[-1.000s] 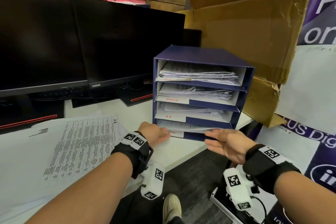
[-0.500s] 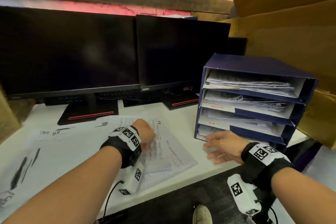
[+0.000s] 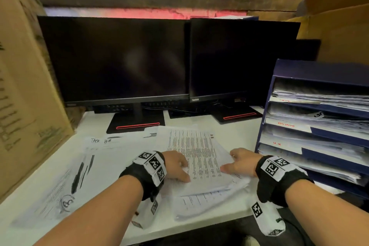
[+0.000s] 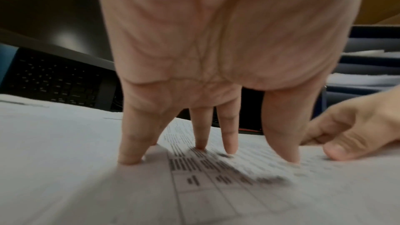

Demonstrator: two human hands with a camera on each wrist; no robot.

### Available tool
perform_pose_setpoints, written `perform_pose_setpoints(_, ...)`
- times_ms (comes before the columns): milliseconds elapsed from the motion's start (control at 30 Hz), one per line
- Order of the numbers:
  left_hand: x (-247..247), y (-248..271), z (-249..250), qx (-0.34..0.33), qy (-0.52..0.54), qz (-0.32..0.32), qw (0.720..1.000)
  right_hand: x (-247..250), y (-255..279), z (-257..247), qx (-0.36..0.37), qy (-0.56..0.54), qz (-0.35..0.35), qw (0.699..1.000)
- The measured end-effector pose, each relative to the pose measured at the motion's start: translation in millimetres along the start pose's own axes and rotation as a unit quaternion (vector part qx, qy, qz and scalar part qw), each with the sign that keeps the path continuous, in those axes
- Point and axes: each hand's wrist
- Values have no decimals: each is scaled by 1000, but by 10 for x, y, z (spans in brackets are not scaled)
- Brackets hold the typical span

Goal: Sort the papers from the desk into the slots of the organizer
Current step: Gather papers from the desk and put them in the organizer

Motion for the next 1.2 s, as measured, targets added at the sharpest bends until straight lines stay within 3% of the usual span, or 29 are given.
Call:
perform_pose_setpoints(67,63,26,-76,23,25,25,999,-8,-34,14,-10,9,2,1000)
perform_pose_setpoints(200,136,104,-346,129,63,122,982,-22,-76,29,-24,19,2,1000)
perform_pose_setpoints(367,102,141,-472,160,77,113,977,-4,-4,-11,3,33,24,999)
perform_pose_setpoints(600,94,97,-460,175,177,108,963,51,31,150,4,-61,89,994)
perform_pose_setpoints(733,78,64,-465,200,244,152,937,92,77,173,-9,-156,121,980)
perform_pose_setpoints(900,85,-6,-447,206,361,296,860,193,124,160,-30,-280,135,950)
perform_pose_setpoints(1067,121,-27,-614,222,335,372,837,269,162,189,-50,-321,172,930)
perform_pose_setpoints(1200,194,-5,-739,244,309,388,833,275,185,204,-63,-342,188,919)
Point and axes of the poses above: each hand's wrist, its own y-axis away from the middle knuckle, its own x-axis out of the back of the hand, z = x × y, and after that the axes turned 14 degrees about z, right-handed
